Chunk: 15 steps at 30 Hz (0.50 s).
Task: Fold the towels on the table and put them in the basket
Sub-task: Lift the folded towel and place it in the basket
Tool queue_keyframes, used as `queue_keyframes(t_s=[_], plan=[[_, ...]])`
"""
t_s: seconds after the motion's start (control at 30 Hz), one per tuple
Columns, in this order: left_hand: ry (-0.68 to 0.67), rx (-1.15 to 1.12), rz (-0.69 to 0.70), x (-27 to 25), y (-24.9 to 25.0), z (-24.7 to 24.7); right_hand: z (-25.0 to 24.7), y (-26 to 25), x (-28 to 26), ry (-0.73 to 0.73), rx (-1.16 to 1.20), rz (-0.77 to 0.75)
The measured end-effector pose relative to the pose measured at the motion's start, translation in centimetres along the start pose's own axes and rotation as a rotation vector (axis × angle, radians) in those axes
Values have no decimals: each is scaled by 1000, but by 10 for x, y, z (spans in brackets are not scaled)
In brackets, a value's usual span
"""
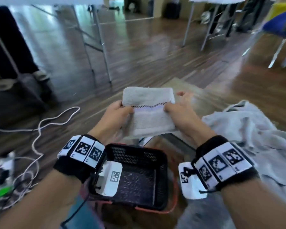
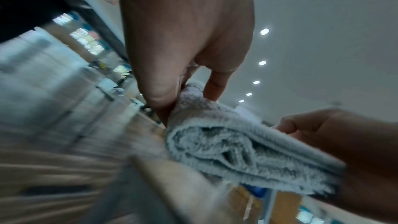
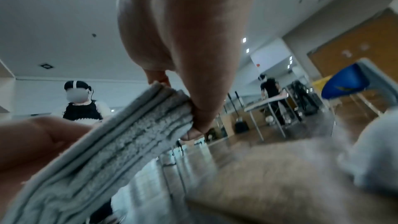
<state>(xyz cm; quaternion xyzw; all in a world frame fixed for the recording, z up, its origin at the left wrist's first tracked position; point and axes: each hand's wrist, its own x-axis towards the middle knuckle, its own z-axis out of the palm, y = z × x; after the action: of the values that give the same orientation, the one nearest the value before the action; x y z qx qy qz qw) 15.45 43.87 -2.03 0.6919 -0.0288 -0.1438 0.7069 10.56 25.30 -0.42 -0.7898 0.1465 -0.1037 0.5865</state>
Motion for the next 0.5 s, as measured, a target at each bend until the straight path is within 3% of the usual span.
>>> queue_keyframes(t_s=[0.1,0.23,0.37,0.5], plan=[[49,116,-89,18,-48,-51,75,31,18,-110,-63,133],[63,362,-251,48,-130,-97,144,111,26,-225,-128,294],[-22,725,-403,71,-208,-109,183,207,22,-291,-229,560],[-97,776,-563,79,-275,-98,202,277,17,-377,-308,698]])
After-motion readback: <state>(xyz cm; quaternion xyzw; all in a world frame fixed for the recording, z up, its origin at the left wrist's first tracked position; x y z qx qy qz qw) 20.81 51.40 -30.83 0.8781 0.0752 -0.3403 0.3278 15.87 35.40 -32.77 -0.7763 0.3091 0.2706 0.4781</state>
